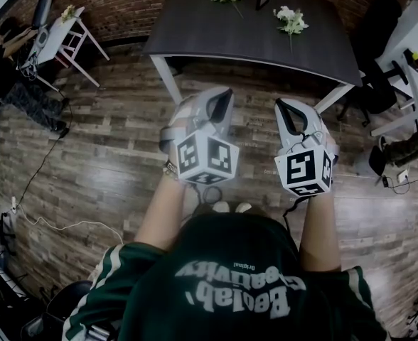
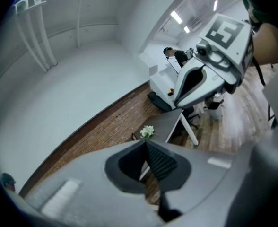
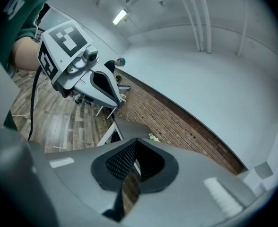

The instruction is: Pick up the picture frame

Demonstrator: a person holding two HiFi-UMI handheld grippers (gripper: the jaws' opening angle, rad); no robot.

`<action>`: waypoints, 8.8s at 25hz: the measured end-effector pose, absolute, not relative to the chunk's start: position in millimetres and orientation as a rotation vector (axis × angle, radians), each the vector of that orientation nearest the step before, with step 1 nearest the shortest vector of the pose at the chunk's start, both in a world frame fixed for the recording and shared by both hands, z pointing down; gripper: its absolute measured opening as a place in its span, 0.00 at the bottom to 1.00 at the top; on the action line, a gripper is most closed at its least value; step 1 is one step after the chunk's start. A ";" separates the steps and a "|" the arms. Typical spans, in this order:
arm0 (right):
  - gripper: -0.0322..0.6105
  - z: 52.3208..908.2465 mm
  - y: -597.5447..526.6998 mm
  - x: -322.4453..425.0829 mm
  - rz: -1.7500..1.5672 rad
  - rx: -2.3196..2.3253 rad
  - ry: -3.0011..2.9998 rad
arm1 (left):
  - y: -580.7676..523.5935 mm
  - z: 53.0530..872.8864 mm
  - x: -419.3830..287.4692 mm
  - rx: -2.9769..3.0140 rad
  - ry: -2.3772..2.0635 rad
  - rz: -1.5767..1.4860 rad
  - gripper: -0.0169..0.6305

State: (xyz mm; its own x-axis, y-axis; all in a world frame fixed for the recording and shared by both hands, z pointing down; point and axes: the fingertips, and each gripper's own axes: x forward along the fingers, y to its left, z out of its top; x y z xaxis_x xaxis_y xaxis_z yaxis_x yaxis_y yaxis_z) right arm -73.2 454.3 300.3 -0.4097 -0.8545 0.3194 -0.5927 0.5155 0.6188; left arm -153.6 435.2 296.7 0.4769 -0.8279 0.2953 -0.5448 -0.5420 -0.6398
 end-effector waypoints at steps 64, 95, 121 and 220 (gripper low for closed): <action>0.06 325.8 34.5 43.7 -0.512 1.224 -2.156 | 26.0 323.8 -48.0 -2.313 1.088 -0.885 0.03; 0.06 328.0 -80.8 81.8 -0.562 1.119 -2.232 | -82.2 319.7 13.8 -2.272 1.116 -0.906 0.03; 0.06 341.5 -128.7 83.2 -0.510 1.120 -2.197 | -132.9 333.9 18.6 -2.320 1.066 -0.900 0.03; 0.06 423.7 -339.2 122.2 -0.292 1.066 -2.214 | -375.6 450.9 53.4 -2.698 1.215 -1.087 0.43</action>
State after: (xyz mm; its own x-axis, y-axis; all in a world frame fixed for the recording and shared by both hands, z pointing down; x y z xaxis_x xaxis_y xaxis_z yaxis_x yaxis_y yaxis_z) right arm 122.2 -339.2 423.7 -0.4546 -0.7612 0.4625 -0.6152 0.6438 0.4550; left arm 53.4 -375.6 450.9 0.4651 -0.6563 0.5941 -0.6637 -0.7026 -0.2566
